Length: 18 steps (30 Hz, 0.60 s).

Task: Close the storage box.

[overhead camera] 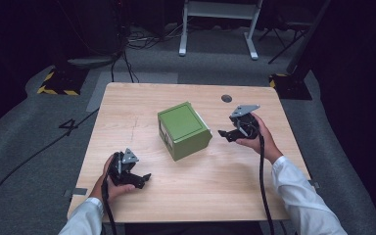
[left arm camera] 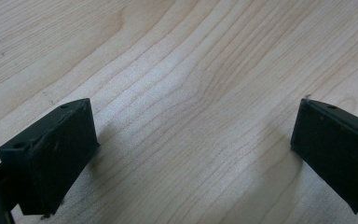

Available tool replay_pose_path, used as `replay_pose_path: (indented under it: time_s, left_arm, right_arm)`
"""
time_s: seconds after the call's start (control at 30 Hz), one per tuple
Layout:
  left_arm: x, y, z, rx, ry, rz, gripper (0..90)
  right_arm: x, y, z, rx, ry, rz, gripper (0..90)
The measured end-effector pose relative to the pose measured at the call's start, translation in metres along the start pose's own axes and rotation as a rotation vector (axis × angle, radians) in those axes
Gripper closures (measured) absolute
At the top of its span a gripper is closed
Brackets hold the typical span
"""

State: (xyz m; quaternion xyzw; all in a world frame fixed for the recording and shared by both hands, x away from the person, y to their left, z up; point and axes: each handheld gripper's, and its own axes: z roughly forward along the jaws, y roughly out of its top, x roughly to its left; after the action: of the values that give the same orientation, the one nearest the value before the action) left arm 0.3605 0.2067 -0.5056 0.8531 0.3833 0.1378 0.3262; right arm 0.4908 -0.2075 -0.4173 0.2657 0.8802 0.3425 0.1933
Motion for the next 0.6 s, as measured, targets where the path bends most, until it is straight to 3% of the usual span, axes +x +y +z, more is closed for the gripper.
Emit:
replay_pose_path:
  time_s: [0.27,0.6]
  left_arm:
    - [0.000,0.000,0.000,-0.001,0.000,0.001,0.5]
    - [0.000,0.000,0.000,-0.001,0.000,0.001,0.5]
  right_arm:
    - [0.005,-0.010,-0.009,0.012,0.005,-0.018,21.0]
    - [0.008,-0.027,-0.022,0.028,-0.022,-0.039,19.6]
